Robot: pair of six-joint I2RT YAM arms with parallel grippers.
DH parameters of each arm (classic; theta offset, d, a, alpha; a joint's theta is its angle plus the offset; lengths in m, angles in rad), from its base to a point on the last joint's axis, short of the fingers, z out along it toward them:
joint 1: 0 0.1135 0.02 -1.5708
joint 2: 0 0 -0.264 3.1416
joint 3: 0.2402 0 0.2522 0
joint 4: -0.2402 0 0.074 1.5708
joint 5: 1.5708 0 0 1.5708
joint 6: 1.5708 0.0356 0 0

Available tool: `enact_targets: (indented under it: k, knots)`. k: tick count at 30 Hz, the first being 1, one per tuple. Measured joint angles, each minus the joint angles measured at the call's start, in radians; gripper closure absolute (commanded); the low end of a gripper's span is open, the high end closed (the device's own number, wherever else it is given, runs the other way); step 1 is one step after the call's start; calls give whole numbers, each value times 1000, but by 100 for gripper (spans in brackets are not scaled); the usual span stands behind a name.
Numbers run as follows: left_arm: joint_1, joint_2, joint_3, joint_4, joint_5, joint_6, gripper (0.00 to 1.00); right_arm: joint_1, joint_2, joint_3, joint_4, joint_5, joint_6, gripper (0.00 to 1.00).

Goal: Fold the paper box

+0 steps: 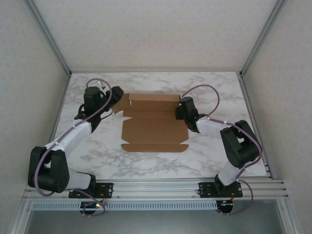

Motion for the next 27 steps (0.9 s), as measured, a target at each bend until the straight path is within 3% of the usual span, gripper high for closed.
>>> enact_targets:
  k: [4,7,12,22,27]
  knots:
    - [-52,22,-38,-95,-55,63,77,0,0,3,-4,0,1,93]
    - [-59,71,-66,-138,-68,84,79,0,0,3,-4,0,4,93]
    - [-58,209,-34,-169,-79,109,73,0,0,3,-3,-7,3,93]
    - [-58,413,144,-211,-146,192,52,-2,0,3,-4,-11,3,93]
    - [-58,463,177,-237,-191,228,50,-2,0,3,-3,-12,3,93]
